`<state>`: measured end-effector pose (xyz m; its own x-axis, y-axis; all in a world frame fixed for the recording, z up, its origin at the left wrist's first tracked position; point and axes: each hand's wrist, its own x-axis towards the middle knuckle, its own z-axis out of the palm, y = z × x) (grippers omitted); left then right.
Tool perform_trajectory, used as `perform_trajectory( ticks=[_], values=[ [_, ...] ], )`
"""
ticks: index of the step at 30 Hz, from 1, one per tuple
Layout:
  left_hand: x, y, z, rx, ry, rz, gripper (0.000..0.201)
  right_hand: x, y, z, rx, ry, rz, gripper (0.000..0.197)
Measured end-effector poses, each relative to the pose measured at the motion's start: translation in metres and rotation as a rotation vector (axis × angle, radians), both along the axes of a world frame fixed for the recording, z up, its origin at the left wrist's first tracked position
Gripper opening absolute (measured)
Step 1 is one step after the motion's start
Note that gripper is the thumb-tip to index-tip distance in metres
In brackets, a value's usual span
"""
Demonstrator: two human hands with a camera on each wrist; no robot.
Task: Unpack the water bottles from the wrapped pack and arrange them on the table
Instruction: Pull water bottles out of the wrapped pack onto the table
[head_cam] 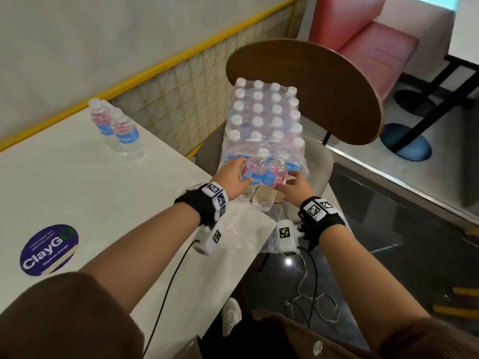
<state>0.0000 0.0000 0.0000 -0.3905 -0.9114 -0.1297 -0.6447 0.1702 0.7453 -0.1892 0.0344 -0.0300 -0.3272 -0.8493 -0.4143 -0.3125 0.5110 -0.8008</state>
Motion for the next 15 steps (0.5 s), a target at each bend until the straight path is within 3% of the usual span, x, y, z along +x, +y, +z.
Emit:
perform_trajectory(
  ticks=[3, 9, 12, 15],
  values=[
    [-0.018, -0.012, 0.001, 0.026, -0.024, 0.014, 0.053, -0.004, -0.01, -0.002, -0.016, -0.091, -0.015, 0.063],
    [-0.03, -0.022, -0.005, 0.046, -0.008, 0.044, 0.047, -0.002, -0.014, -0.01, -0.058, -0.196, -0.009, 0.062],
    [-0.029, -0.022, -0.005, 0.073, -0.084, 0.028, 0.062, 0.0, -0.01, -0.007, -0.057, -0.23, 0.034, 0.067],
    [-0.026, -0.018, -0.005, 0.132, 0.023, 0.026, 0.07, 0.003, -0.005, -0.001, -0.095, -0.196, 0.114, 0.059]
  ],
)
